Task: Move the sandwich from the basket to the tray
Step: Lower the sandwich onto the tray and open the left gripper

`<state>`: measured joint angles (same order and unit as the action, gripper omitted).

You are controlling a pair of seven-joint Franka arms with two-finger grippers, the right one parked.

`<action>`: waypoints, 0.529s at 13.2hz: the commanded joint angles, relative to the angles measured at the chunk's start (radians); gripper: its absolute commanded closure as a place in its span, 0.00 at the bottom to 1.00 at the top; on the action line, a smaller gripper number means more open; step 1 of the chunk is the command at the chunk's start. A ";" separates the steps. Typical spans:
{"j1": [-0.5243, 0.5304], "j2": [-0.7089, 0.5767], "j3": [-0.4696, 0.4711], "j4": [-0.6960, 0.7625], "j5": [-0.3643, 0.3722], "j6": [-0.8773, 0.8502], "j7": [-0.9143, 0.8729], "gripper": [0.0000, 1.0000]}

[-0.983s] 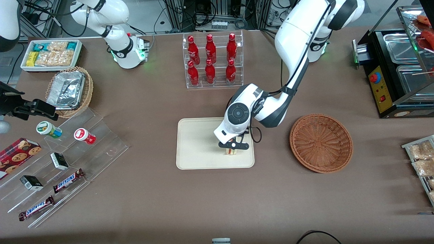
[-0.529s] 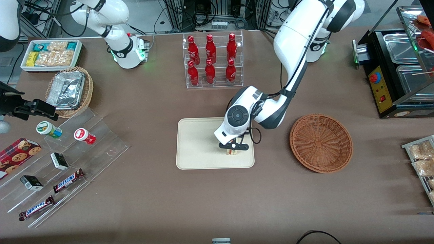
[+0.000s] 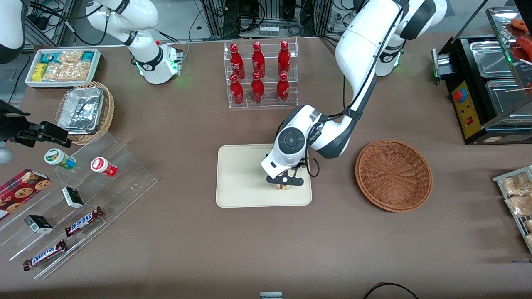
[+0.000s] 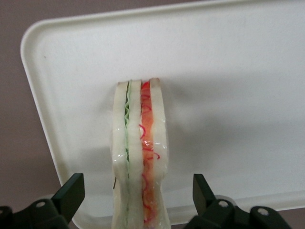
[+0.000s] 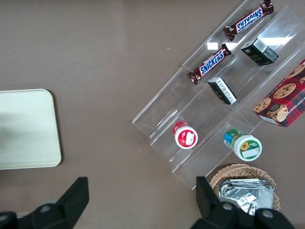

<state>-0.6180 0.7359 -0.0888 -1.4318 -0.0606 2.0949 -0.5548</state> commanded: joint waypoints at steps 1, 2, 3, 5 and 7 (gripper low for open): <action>-0.002 -0.056 0.018 0.001 0.001 -0.006 0.001 0.00; 0.000 -0.064 0.023 0.005 -0.004 0.000 -0.005 0.00; 0.006 -0.073 0.046 0.020 -0.001 -0.006 -0.010 0.00; 0.021 -0.108 0.075 0.024 0.001 -0.019 0.002 0.00; 0.067 -0.141 0.077 0.024 -0.002 -0.064 0.027 0.00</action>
<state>-0.5836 0.6298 -0.0122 -1.4044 -0.0605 2.0723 -0.5477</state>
